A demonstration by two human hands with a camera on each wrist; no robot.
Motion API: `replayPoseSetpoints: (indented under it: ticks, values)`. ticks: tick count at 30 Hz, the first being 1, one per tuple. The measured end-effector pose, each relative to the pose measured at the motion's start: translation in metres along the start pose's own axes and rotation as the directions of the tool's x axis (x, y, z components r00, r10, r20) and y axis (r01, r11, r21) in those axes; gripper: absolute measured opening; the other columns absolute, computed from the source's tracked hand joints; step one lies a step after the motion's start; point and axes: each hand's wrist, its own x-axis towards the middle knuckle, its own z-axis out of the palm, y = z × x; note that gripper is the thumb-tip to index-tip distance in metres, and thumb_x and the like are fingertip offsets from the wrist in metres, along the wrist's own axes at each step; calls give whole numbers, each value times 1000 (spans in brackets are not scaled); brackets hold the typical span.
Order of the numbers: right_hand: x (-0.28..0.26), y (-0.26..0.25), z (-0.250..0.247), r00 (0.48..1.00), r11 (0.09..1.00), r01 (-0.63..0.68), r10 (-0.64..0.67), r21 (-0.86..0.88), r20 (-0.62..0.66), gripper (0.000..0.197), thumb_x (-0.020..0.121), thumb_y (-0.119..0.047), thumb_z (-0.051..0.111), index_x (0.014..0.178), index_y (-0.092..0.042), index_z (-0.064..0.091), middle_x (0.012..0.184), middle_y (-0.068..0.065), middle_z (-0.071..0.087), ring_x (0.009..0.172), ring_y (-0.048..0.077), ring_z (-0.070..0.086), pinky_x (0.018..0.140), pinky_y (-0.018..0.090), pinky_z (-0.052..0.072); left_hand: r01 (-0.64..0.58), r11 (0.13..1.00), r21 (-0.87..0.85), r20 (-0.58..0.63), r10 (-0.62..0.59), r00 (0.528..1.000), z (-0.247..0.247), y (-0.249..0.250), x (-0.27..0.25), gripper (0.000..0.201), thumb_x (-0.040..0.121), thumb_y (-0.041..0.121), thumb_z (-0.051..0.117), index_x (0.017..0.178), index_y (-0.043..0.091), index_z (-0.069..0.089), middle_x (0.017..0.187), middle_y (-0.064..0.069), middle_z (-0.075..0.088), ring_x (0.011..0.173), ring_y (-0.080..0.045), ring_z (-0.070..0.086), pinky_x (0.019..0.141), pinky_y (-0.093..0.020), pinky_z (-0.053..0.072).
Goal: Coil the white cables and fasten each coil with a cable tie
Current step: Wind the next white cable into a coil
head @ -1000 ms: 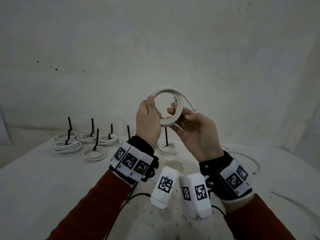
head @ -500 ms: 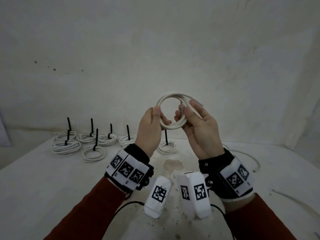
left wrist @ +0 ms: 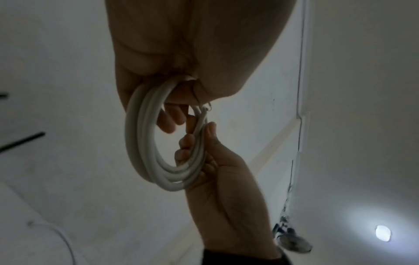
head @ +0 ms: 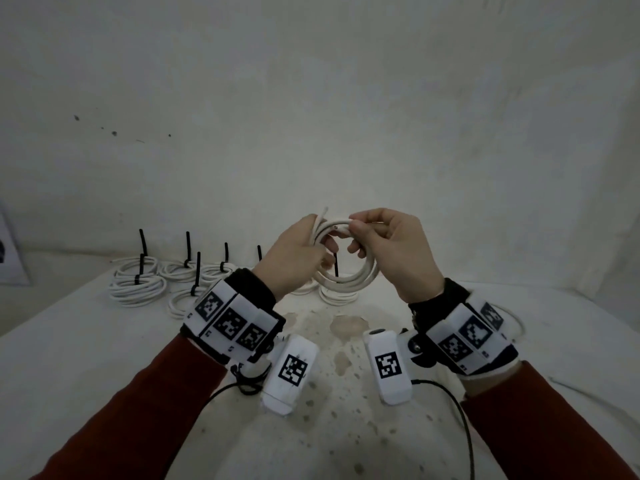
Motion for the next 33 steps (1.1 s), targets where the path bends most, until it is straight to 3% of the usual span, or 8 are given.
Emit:
replayPoseSetpoints:
  ticks: [6, 8, 10, 14, 17, 22, 29, 33]
  values:
    - [2, 1, 0, 998, 995, 60, -63, -80, -29, 12, 95, -8, 56, 91, -6, 67, 66, -3, 68, 53, 7, 56, 53, 20, 45, 185, 790, -585, 108, -150, 983, 5, 3, -5, 35, 62, -1, 39, 94, -3, 53, 58, -8, 41, 43, -14, 38, 52, -27, 47]
    - [1, 2, 2, 996, 994, 69, -73, -83, -45, 12, 94, -10, 58, 91, -7, 69, 69, 1, 66, 55, 9, 57, 54, 22, 45, 211, 722, -658, 134, -164, 977, 6, 5, -7, 23, 77, 7, 38, 89, -3, 54, 56, -8, 43, 42, -13, 33, 49, -25, 43]
    - [1, 4, 2, 995, 995, 72, -77, -74, -62, 12, 93, -11, 59, 91, -6, 70, 71, 4, 66, 55, 10, 58, 55, 23, 45, 242, 648, -722, 172, -171, 970, 7, 3, -7, 36, 90, 13, 24, 88, -4, 56, 58, -8, 44, 41, -12, 32, 49, -24, 40]
    - [1, 6, 5, 988, 997, 79, -79, -5, -130, 10, 92, -9, 62, 95, -2, 67, 80, 10, 69, 58, 13, 65, 56, 22, 49, 215, 592, -777, 153, -154, 976, 6, -4, -4, 34, 99, 17, 25, 96, -1, 55, 56, -2, 42, 42, -10, 30, 49, -24, 39]
    - [-2, 5, 11, 986, 990, 70, -50, 121, -162, 14, 90, -9, 65, 97, 2, 64, 88, 16, 69, 66, 19, 70, 61, 23, 54, 171, 613, -772, 86, -165, 982, 8, -9, -4, 40, 103, 24, 30, 82, 8, 60, 54, 4, 36, 43, -7, 29, 49, -21, 37]
    - [-9, 4, 8, 997, 989, 50, -40, 142, -67, 22, 83, -6, 72, 105, -6, 69, 93, 7, 73, 80, 15, 68, 70, 24, 54, 84, 661, -746, -62, -195, 979, 7, -11, -3, 36, 103, 26, 30, 85, 7, 56, 51, 7, 30, 42, -5, 27, 46, -18, 35]
    - [-20, 3, 7, 990, 989, 67, -49, 129, -135, 33, 75, -3, 79, 106, -9, 68, 84, 4, 70, 74, 19, 72, 66, 21, 54, 129, 497, -858, 4, -245, 969, -5, -9, 1, 29, 94, 18, 25, 76, 12, 46, 47, 2, 31, 37, -9, 25, 42, -21, 30]
    - [-18, 7, 13, 983, 988, 42, -14, 147, -186, 35, 75, -6, 80, 105, -16, 65, 85, 8, 72, 74, 22, 71, 67, 27, 56, 83, 514, -854, -41, -225, 974, -5, -12, 1, 28, 99, 12, 27, 73, 16, 37, 49, 1, 37, 37, -9, 27, 42, -21, 30]
